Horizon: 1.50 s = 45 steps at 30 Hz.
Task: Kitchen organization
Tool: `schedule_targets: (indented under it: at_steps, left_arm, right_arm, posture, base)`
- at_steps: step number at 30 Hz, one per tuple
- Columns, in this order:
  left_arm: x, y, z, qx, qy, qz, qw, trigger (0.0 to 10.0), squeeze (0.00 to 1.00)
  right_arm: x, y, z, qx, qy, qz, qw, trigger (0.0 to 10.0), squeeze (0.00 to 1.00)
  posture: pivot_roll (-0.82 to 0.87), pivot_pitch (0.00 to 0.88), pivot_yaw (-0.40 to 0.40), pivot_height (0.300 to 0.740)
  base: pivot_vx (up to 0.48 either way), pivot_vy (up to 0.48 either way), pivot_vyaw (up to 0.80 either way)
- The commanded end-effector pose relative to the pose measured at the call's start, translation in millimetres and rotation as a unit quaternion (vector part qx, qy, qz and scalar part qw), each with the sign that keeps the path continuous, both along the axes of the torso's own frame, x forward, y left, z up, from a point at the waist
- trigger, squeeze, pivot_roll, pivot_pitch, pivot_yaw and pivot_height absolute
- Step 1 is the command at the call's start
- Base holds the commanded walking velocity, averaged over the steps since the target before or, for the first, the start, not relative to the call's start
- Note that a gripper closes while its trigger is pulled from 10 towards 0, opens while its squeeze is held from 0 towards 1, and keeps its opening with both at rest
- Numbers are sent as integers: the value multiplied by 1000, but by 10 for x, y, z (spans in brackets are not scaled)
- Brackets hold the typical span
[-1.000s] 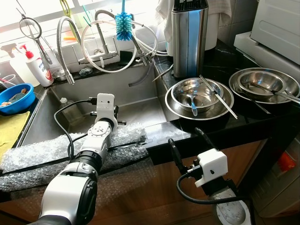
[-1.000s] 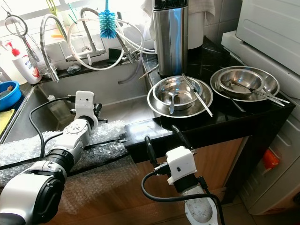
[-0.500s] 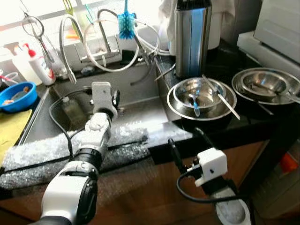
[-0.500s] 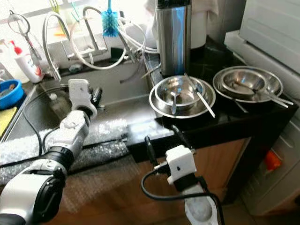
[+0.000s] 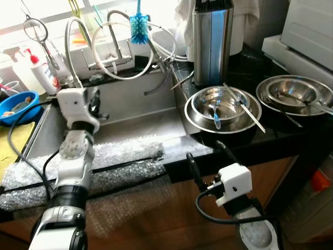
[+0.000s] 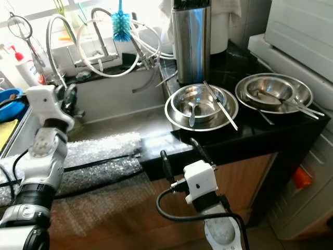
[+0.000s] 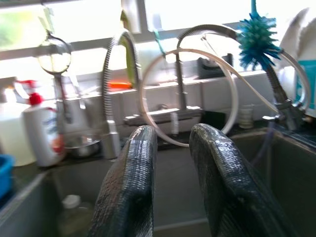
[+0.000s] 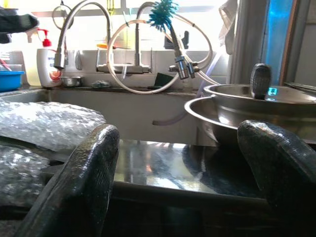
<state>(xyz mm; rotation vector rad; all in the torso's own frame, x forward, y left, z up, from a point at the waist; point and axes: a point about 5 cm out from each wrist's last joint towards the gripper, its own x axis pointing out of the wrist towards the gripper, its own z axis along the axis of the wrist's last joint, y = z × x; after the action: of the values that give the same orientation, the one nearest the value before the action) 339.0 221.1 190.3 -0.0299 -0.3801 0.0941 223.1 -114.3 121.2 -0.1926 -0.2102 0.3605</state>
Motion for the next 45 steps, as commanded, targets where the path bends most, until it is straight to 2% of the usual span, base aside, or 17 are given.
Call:
schedule_targets:
  at_steps: [1, 4, 5, 6, 7, 11, 12, 13, 14, 25, 31, 33, 35, 39, 45]
  left_arm:
    - [-89, 120, 9, 3, 1, 13, 1000, 10000, 0]
    - [-213, 150, -81, 14, 15, 8, 1000, 10000, 0]
    - [-292, 160, -131, 33, 25, 5, 999, 10000, 0]
    - [-292, 160, -131, 33, 25, 5, 999, 10000, 0]
    - [-370, 178, -169, 37, 32, 5, 999, 10000, 0]
    - [-521, 221, -259, 42, 50, 8, 998, 10000, 0]
    - [-521, 221, -259, 42, 50, 8, 998, 10000, 0]
    - [-628, 247, -319, 41, 64, 10, 997, 10000, 0]
    - [-665, 252, -348, 37, 70, 12, 997, 10000, 0]
    - [-933, 174, -588, -1, 110, 35, 993, 10000, 0]
    - [-980, 132, -616, -28, 113, 40, 992, 10000, 0]
    - [-1012, 99, -664, -59, 116, 49, 990, 10000, 0]
    - [-1036, 66, -709, -81, 119, 57, 988, 10000, 0]
    - [-1007, 31, -673, -95, 116, 47, 988, 10000, 0]
    - [-956, 26, -667, -107, 119, 44, 986, 10000, 0]
  right_arm:
    - [-8, 54, 26, 2, -6, 9, 1000, 10000, 0]
    - [-10, 63, 23, 3, -7, 11, 1000, 10000, 0]
    - [-12, 66, 20, 3, -7, 12, 1000, 10000, 0]
    - [-12, 66, 20, 3, -7, 12, 1000, 10000, 0]
    - [-14, 66, 17, 3, -7, 11, 1000, 10000, 0]
    - [-26, 66, 9, 4, -7, 9, 1000, 10000, 0]
    - [-26, 66, 9, 4, -7, 9, 1000, 10000, 0]
    - [-32, 66, 2, 3, -6, 9, 1000, 10000, 0]
    - [-34, 66, -1, 3, -6, 9, 1000, 10000, 0]
    - [-67, 25, -17, -4, -2, 14, 1000, 10000, 0]
    - [-69, 23, -12, -7, 0, 18, 1000, 10000, 0]
    - [-41, 8, 10, -6, -2, 17, 1000, 10000, 0]
    - [-14, 13, 25, -8, -3, 20, 1000, 10000, 0]
    - [10, 9, 39, -11, -5, 17, 1000, 10000, 0]
    - [83, -9, 67, -44, -17, 6, 999, 10000, 0]
  posture:
    - [-137, 0, 195, 740]
    - [-142, 0, 199, 740]
    - [-145, 0, 202, 740]
    - [-145, 0, 202, 740]
    - [-147, 0, 205, 740]
    - [-153, 0, 210, 740]
    - [-153, 0, 210, 740]
    - [-154, 0, 208, 740]
    - [-154, 0, 205, 740]
    - [-163, 0, 177, 740]
    - [-155, 0, 163, 740]
    - [-123, 0, 129, 740]
    - [-121, 0, 130, 740]
    - [-112, 0, 130, 740]
    - [-119, 0, 136, 740]
  base:
    - [0, 0, 0]
    - [0, 0, 0]
    - [0, 0, 0]
    - [0, 0, 0]
    - [0, 0, 0]
    - [0, 0, 0]
    - [0, 0, 0]
    - [0, 0, 0]
    - [0, 0, 0]
    - [0, 0, 0]
    - [0, 0, 0]
    - [0, 0, 0]
    - [0, 0, 0]
    - [0, 0, 0]
    - [0, 0, 0]
